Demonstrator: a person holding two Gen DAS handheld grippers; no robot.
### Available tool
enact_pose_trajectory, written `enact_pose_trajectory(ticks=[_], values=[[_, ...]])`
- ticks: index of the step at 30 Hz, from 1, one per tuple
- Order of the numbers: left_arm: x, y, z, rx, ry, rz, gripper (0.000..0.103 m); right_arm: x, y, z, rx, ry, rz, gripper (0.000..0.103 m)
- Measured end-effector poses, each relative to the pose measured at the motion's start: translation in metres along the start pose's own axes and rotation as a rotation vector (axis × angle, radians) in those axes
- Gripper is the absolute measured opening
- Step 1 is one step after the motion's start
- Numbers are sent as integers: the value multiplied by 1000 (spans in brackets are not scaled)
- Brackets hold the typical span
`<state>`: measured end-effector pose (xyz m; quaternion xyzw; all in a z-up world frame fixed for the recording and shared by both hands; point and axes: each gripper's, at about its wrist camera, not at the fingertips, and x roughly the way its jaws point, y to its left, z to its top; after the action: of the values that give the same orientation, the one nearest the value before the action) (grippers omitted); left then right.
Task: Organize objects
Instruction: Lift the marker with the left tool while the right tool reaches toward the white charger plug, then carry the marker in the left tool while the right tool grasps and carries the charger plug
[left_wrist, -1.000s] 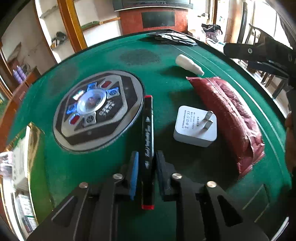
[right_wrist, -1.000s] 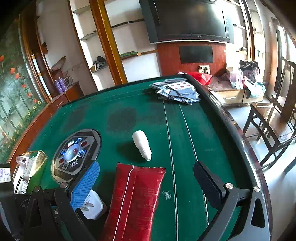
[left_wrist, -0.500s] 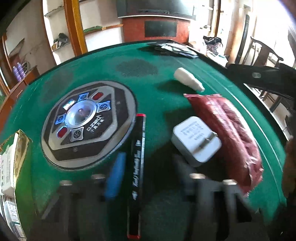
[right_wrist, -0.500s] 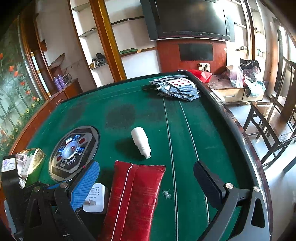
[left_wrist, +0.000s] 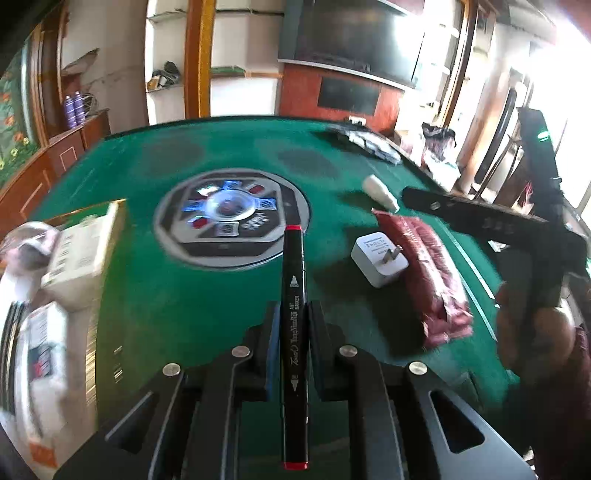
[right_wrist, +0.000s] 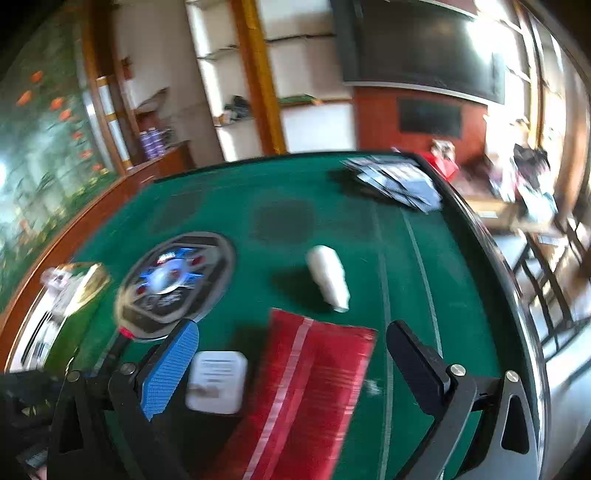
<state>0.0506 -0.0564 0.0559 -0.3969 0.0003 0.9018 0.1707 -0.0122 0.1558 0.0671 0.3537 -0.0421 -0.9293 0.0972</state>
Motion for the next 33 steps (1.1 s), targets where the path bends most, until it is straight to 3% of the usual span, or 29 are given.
enact_pose_trajectory(ticks=[2,4,8,11,15,18,22,26,31,33], values=[[-18,8,-5,-7,-26,-8,14,3,17,-1,-5,47,100,103],[-34,17,-10,-18,-51,-27,14,11,34,-3,-25,96,134,103],[-54,31,-18,-32,-83,-39,14,37,62,-9,-92,184,27,101],[-66,45,-28,-52,-97,-42,14,52,65,-14,-123,242,-85,98],[-74,68,-39,-93,-98,-40,14,54,62,-22,-155,272,-171,89],[-75,89,-45,-145,-90,-59,14,53,62,-20,-135,283,-187,87],[-79,103,-53,-171,-96,-47,14,54,73,-19,-150,292,-179,74],[-85,113,-60,-197,-104,-55,15,59,90,-25,-153,343,-87,71],[-91,115,-63,-194,-115,-57,16,64,86,-31,-122,348,-120,71],[-91,115,-64,-195,-119,-60,16,61,82,-32,-83,333,-127,60]])
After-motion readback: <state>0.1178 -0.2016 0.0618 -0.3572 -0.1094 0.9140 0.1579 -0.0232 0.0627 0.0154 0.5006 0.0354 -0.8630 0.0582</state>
